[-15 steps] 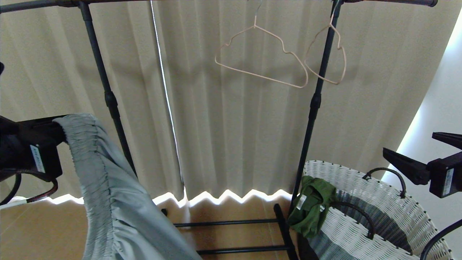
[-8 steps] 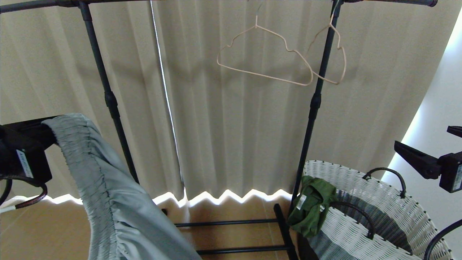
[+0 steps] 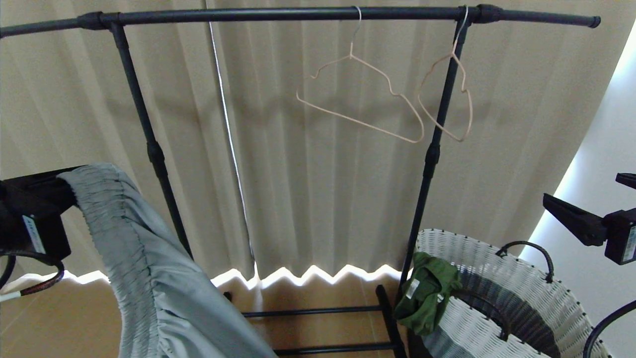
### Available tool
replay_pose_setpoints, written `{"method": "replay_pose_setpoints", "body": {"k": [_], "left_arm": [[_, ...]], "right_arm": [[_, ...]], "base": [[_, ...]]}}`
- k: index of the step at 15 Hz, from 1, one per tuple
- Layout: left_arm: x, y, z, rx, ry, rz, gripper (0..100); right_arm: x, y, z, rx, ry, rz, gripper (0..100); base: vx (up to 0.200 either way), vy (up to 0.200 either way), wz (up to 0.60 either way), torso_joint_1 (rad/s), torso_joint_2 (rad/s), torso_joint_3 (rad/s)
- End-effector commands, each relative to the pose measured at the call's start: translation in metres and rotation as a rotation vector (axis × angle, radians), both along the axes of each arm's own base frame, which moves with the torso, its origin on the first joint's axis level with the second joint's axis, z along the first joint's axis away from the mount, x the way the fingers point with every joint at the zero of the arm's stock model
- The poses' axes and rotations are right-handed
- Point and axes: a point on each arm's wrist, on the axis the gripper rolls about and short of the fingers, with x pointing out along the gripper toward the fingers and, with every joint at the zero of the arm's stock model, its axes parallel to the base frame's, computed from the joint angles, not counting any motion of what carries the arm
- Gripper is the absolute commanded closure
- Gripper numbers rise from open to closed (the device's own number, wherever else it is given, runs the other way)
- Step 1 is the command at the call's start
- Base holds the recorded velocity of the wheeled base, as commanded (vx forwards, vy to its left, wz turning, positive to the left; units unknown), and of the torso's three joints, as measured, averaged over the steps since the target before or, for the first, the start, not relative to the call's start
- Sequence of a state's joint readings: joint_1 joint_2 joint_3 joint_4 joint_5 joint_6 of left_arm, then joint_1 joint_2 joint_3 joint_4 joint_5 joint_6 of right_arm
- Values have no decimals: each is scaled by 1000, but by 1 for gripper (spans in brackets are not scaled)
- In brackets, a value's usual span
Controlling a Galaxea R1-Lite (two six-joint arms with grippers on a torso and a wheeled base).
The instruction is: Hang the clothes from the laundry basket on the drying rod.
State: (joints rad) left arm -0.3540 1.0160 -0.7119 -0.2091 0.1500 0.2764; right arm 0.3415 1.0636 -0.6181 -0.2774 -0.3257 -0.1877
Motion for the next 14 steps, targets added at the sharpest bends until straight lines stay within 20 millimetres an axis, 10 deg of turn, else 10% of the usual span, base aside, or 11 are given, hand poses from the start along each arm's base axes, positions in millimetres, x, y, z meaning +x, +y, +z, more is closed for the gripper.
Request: {"method": "replay_pose_setpoints", "body": {"k": [1, 14], "left_arm": [[0, 0, 0, -1, -1, 0, 100], [-4, 2, -3, 16, -8, 0, 100]], "right_arm": [[1, 0, -1, -2, 4, 1, 0], [1, 1, -1, 0, 4, 7, 0]], "base": [[0, 0, 0, 178, -564, -290], [0, 0, 0, 186, -475, -275]]}}
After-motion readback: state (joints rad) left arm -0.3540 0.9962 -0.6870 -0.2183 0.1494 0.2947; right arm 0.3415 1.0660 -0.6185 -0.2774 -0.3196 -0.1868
